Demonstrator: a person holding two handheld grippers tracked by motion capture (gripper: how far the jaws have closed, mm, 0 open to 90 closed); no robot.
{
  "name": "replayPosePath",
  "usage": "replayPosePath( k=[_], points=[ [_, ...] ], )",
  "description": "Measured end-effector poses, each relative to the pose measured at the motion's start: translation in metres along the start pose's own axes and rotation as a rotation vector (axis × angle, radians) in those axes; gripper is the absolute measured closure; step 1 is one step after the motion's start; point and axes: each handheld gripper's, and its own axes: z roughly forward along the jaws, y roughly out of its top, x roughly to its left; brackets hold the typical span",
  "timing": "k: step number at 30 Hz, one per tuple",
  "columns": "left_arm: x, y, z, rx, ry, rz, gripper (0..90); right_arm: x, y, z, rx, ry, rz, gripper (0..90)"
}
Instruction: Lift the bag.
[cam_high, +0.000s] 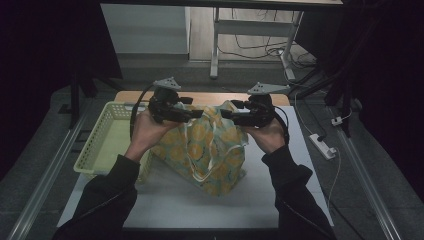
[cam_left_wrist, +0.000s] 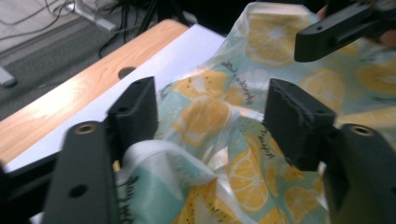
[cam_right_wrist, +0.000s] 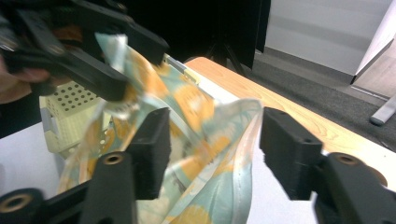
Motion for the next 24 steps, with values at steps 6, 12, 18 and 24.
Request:
replayPosePath(
  k=[6, 12, 18, 24],
  points=[
    [-0.003, -0.001, -0.017, -0.006, -0.009, 0.004, 22.4, -0.001, -0.005, -0.008, 0.002, -0.011, 0.015, 36.4],
    [0.004, -0.003, -0.03, -0.002, -0.002, -0.014, 17.0, -0.005, -0.007, -0.011, 0.012, -0.026, 0.023, 35.7],
    [0.012, -0.009, -0.042, 0.016, 0.036, -0.02, 11.5, -0.013, -0.011, -0.011, 0.036, -0.052, 0.029, 41.1],
    [0.021, -0.017, -0.058, -0.006, 0.06, -0.038, 8.3, -0.022, -0.018, -0.011, 0.072, -0.074, 0.046, 53.7]
  ],
)
